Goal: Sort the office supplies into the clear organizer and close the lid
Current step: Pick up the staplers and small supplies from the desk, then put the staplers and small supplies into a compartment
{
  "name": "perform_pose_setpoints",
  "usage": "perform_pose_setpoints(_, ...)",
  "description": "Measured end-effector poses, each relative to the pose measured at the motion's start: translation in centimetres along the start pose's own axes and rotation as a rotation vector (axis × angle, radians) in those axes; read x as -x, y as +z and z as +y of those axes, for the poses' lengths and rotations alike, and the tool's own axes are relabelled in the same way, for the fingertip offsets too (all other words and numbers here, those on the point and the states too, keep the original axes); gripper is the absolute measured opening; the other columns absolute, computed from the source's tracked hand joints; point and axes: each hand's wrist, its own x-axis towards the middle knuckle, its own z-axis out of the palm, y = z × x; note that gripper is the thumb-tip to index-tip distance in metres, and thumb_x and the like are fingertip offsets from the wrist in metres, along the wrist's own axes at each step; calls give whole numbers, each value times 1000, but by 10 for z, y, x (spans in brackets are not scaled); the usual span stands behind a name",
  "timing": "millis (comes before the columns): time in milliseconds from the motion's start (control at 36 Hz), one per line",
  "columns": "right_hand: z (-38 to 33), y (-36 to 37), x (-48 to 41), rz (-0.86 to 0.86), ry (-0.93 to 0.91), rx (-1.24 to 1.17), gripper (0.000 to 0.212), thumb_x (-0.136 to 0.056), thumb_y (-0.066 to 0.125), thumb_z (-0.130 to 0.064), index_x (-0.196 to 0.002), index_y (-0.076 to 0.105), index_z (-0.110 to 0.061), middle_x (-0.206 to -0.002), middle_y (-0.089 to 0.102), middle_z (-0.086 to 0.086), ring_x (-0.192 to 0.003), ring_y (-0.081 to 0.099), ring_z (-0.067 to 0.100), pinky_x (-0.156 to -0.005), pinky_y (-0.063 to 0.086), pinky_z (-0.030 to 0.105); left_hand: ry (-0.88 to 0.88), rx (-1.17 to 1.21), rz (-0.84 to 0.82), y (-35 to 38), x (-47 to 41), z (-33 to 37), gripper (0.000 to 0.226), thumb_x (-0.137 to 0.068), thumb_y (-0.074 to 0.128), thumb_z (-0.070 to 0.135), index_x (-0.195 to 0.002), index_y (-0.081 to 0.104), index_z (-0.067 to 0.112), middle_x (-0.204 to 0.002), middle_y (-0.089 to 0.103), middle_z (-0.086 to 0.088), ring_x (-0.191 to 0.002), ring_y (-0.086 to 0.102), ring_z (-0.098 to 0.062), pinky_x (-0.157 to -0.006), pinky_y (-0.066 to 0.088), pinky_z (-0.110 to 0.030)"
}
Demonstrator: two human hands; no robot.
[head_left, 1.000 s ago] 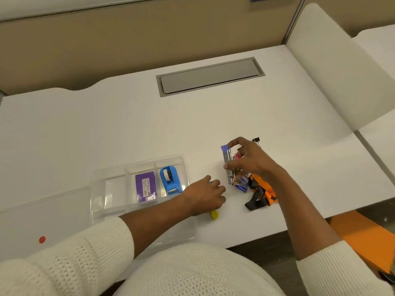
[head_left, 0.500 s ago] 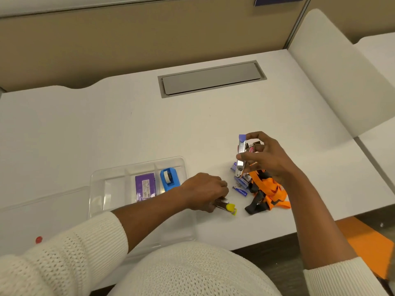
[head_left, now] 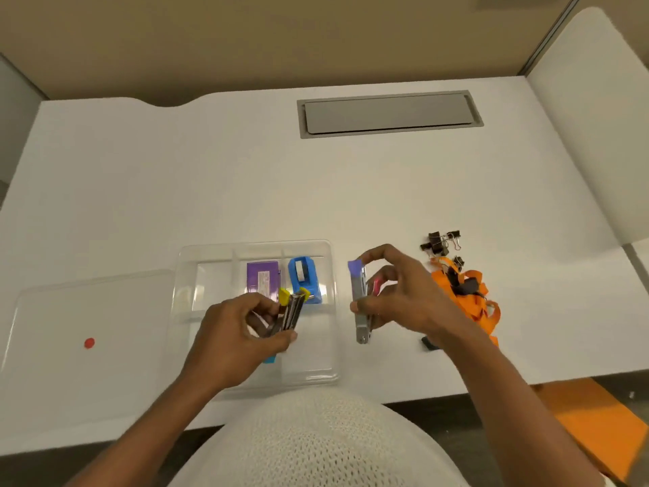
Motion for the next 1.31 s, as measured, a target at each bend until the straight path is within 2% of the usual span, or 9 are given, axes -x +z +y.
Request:
perform_pose_setpoints(83, 9, 44, -1, -45, 59, 83, 60, -72, 94, -12, -115, 59, -35, -100, 68, 15, -69, 79, 33, -65, 68, 47, -134, 60, 43, -5, 13, -18, 34, -68, 97, 36, -94, 76, 27, -81, 75, 10, -74, 69, -11, -59, 53, -14)
perform_pose_setpoints(250, 30, 110, -13, 41, 36, 503, 63, -73, 88, -33, -121, 47, -33, -91, 67, -5, -76, 70, 19, -72, 63, 37, -250, 24, 84, 1, 28, -32, 37, -68, 95, 45, -94, 74, 29, -81, 73, 13, -74, 69, -11, -66, 59, -32)
perform_pose_setpoints(417, 43, 151, -15, 175, -52, 854, 69, -89, 74, -29, -146, 35, -20, -117, 63, 7, -79, 61, 21, -63, 47, 31, -252, -40, 90, 9, 26, -25, 36, -70, 91, 52, -86, 65, 35, -80, 70, 16, -72, 68, -8, -73, 64, -42)
perform_pose_setpoints(556, 48, 165, -10, 153, -21, 987, 78, -95, 72, -20, -158, 27, -12, -138, 55, 16, -107, 69, 29, -77, 51, 33, -236, -131, 61, 17, 18, -11, 37, -71, 89, 55, -82, 60, 35, -78, 66, 17, -72, 64, -4, -72, 63, -39)
perform_pose_setpoints(667, 51, 155, -6, 154, -48, 937, 50, -97, 68, -16, -141, 46, -10, -126, 62, 15, -104, 68, 33, -71, 39, 32, -237, -216, 26, 25, 12, 0, 38, -70, 89, 53, -80, 62, 29, -75, 67, 12, -70, 64, -8, -70, 62, -39)
perform_pose_setpoints(833, 51, 104, 14, 278, 14, 622, 32, -100, 70, -23, -132, 66, -18, -115, 78, 4, -99, 75, 20, -92, 59, 32, -205, -360, -45, 42, 2, 14, 37, -75, 85, 55, -78, 62, 27, -73, 66, 9, -68, 65, -10, -66, 61, -34)
perform_pose_setpoints(1028, 80, 38, 28, 525, 107, 382, 29, -95, 76, -26, -123, 69, -22, -98, 78, -3, -82, 75, 12, -84, 64, 36, -140, -608, -107, 62, -4, 28, 42, -76, 82, 56, -86, 56, 25, -79, 57, 8, -76, 63, -15, -64, 51, -29)
perform_pose_setpoints(1167, 102, 7, 15, 589, 17, 515, 40, -93, 79, -26, -130, 65, -22, -122, 70, 0, -95, 65, 12, -76, 52, 23, -64, -700, -97, 74, -4, 31, 39, -81, 80, 51, -88, 51, 26, -87, 54, 6, -76, 56, -15, -65, 47, -28)
perform_pose_setpoints(1306, 116, -17, -11, 554, -68, 776, 63, -91, 79, -31, -147, 51, -20, -144, 53, 7, -125, 57, 26, -76, 59, 34, -17, -774, -80, 85, -8, 34, 34, -87, 76, 48, -102, 67, 20, -100, 67, 0, -87, 68, -19, -66, 52, -29)
